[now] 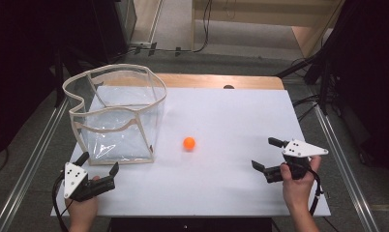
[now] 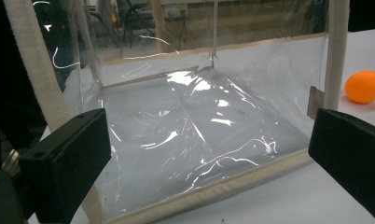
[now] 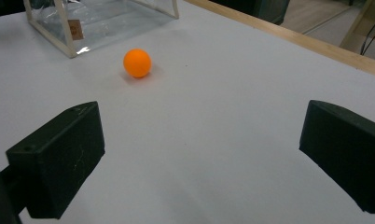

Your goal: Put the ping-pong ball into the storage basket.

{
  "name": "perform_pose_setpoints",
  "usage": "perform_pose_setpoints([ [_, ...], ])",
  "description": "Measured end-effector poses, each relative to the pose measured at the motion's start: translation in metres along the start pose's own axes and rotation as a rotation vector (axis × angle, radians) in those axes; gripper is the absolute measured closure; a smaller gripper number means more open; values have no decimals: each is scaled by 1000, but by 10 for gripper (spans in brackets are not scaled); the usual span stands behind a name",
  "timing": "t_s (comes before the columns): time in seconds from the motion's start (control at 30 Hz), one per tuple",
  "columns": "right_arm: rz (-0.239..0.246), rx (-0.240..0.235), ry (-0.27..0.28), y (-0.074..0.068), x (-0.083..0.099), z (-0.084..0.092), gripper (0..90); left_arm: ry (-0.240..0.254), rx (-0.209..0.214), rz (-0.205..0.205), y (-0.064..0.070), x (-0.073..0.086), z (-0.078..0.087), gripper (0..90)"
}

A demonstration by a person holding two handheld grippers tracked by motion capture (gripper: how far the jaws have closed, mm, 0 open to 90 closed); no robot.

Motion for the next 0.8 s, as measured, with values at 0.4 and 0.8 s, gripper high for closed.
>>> perform_pose_setpoints([
  [0.4, -8, -38, -6, 4, -22, -20, 0, -14, 5, -18, 2, 2, -1, 0],
  [0.8, -7, -117, -11, -1, -49, -46, 0, -12, 7, -24, 3, 2, -2, 0],
])
Point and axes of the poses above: each handheld gripper's, and its own axes: z roughly backward along the jaws, x roughly out of its underside, y roughly to its right, the point moved 10 cm from there along -z, roughly forward along the jaws, and after that the axes turned 13 degrees about -x, right-handed, at the moved point
